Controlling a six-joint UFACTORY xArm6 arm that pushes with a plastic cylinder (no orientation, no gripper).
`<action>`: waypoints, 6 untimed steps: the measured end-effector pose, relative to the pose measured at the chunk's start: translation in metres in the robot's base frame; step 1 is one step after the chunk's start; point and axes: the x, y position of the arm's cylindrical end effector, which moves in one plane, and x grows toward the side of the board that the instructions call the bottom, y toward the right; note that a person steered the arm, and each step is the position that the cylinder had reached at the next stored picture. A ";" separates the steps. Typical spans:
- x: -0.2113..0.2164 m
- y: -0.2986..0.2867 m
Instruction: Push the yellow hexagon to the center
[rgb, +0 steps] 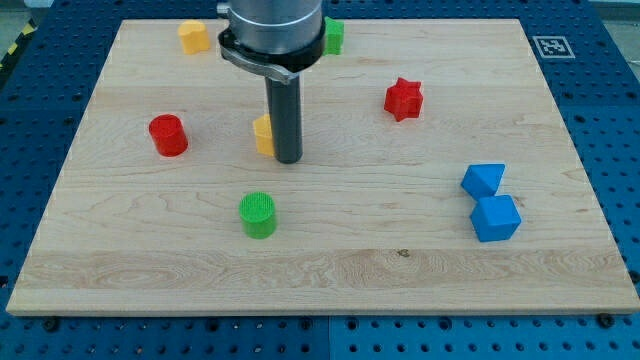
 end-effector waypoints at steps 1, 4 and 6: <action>0.000 -0.025; -0.026 -0.032; -0.061 -0.037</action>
